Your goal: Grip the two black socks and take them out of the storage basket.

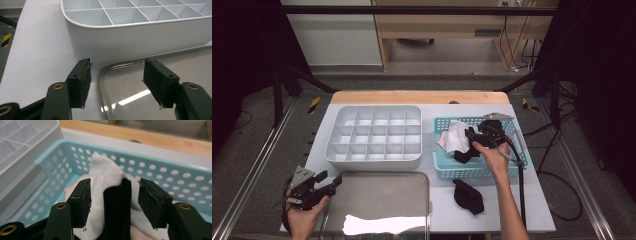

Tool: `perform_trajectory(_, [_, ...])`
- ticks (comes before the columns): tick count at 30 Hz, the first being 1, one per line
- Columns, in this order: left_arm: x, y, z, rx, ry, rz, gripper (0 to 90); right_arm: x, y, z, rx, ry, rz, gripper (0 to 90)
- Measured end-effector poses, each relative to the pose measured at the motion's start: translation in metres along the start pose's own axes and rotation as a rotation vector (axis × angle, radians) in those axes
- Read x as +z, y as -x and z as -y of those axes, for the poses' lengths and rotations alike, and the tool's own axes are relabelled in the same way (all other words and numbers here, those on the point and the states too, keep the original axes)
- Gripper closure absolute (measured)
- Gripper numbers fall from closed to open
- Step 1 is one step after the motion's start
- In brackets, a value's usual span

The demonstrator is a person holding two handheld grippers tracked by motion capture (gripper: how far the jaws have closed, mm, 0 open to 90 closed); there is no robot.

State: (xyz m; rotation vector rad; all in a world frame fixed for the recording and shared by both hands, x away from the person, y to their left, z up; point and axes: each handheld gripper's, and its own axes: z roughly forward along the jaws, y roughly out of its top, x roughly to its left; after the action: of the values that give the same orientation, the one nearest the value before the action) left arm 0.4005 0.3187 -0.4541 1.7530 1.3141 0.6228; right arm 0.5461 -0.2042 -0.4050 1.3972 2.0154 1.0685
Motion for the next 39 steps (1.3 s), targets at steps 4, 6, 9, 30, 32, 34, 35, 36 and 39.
perform_trajectory(4, [0.0,0.0,0.0,0.0,-0.001,-0.001,38.0,-0.001,0.0,0.0,0.006,-0.009,-0.001,44.1])
perform_trajectory(6, [0.0,0.0,0.0,-0.001,-0.001,-0.001,38.0,0.001,0.0,-0.001,0.005,-0.026,0.004,45.6])
perform_trajectory(9, [0.0,0.0,0.0,0.001,-0.001,-0.001,38.0,0.006,0.002,-0.001,0.011,-0.036,0.021,49.0])
perform_trajectory(30, [0.0,0.0,0.0,0.0,-0.001,0.0,38.2,-0.02,0.001,-0.01,0.059,0.042,-0.044,83.1])
perform_trajectory(32, [0.0,0.0,0.0,0.0,0.0,0.0,38.2,-0.029,0.0,-0.012,0.057,0.073,-0.05,83.1])
perform_trajectory(34, [0.0,0.0,0.0,-0.001,0.0,0.0,38.2,-0.038,-0.001,-0.014,0.052,0.099,-0.059,83.1])
perform_trajectory(35, [0.0,0.0,0.0,-0.001,-0.001,0.0,38.2,-0.043,-0.002,-0.015,0.048,0.112,-0.064,83.2])
perform_trajectory(36, [0.0,0.0,0.0,-0.001,-0.001,0.0,38.2,-0.048,-0.003,-0.016,0.046,0.128,-0.067,83.1])
perform_trajectory(39, [0.0,0.0,0.0,-0.001,0.0,0.002,38.2,-0.06,-0.005,-0.019,0.035,0.16,-0.078,83.2])
